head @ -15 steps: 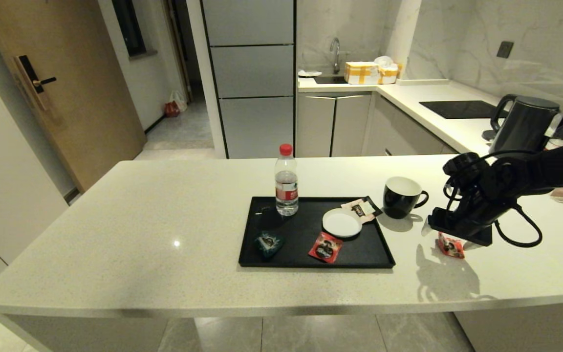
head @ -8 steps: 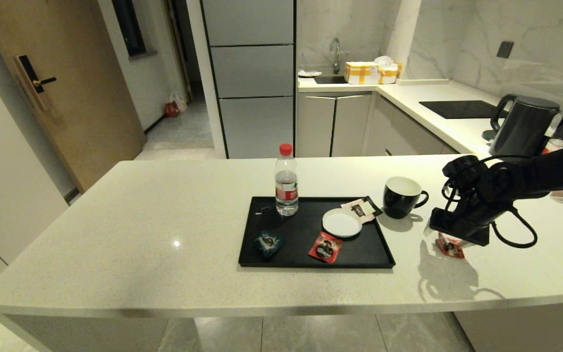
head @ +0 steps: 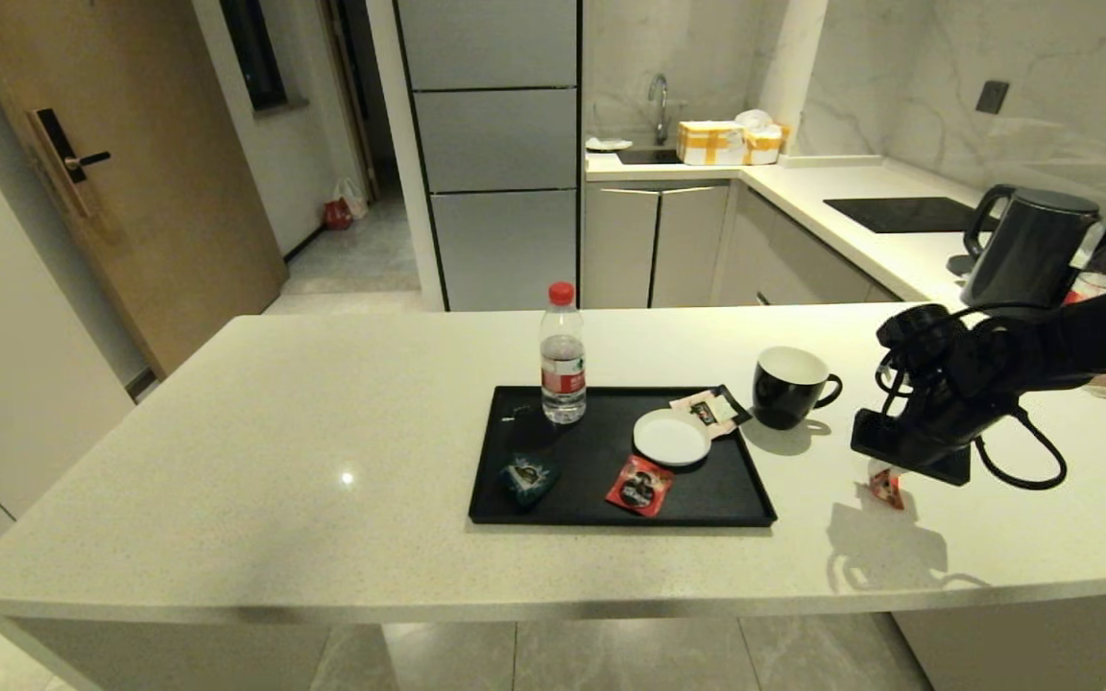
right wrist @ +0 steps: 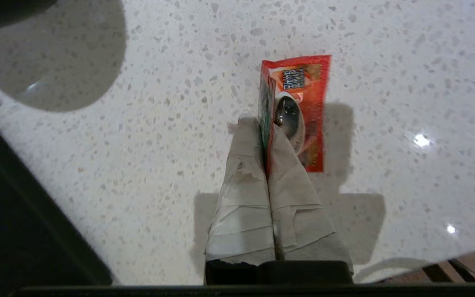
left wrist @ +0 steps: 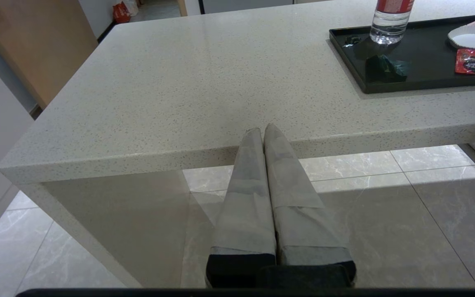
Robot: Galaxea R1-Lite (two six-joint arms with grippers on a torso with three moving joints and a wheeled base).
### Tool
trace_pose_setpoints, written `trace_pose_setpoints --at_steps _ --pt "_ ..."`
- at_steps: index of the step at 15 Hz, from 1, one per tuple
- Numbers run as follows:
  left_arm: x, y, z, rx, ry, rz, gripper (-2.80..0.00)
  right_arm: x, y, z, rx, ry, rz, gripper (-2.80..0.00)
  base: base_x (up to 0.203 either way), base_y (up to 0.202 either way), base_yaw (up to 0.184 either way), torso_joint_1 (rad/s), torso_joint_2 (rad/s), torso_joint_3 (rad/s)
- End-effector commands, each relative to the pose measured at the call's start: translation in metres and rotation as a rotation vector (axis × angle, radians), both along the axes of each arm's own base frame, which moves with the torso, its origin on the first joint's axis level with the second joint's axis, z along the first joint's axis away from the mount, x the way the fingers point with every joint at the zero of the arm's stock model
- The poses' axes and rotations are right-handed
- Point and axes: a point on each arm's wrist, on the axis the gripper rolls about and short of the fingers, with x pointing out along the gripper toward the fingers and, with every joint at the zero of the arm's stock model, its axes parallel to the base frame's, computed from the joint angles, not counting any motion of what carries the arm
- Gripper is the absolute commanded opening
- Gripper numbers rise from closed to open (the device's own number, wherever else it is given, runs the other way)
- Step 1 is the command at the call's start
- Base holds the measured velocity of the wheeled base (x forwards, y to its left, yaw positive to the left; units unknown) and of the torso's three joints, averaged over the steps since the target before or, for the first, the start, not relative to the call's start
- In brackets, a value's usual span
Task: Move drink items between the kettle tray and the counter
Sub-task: Return the tea bag to its original position
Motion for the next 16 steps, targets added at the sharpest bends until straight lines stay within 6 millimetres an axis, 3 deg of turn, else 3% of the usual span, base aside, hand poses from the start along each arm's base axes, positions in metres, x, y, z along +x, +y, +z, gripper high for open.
trace_pose_setpoints --at_steps 1,4,6,8,10,12,16 --pt "0.0 0.0 0.0 0.001 -0.001 0.0 -2.8 -0.009 0.0 0.021 0.002 -0.044 -0.002 -2.8 0.0 0.0 0.0 0.0 0.0 0.0" --pt "0.0 0.0 0.0 0.001 -0.001 0.0 -2.8 -0.038 0.023 0.073 0.015 -0.148 0.065 -2.8 0.0 0.0 0.0 0.0 0.0 0.0" --pt "0.0 0.0 0.0 0.001 -0.001 0.0 -2.8 -0.066 0.069 0.101 0.031 -0.208 0.215 -2.8 0.0 0.0 0.0 0.0 0.0 0.0" --pt "0.0 0.0 0.0 0.001 -0.001 0.0 -2.8 -0.086 0.113 0.11 0.035 -0.23 0.377 -2.8 0.0 0.0 0.0 0.0 0.0 0.0" --pt "0.0 0.0 0.0 0.001 -0.001 0.0 -2.8 -0.091 0.149 0.105 0.016 -0.222 0.501 -2.8 0.0 0.0 0.0 0.0 0.0 0.0" --pt "0.0 0.0 0.0 0.001 -0.001 0.0 -2.8 -0.075 0.17 0.08 -0.04 -0.169 0.527 -2.8 0.0 0.0 0.0 0.0 0.0 0.0" --pt "0.0 0.0 0.0 0.0 -0.001 0.0 -2.8 -0.052 0.186 0.038 -0.075 -0.109 0.519 -2.8 0.0 0.0 0.0 0.0 0.0 0.0"
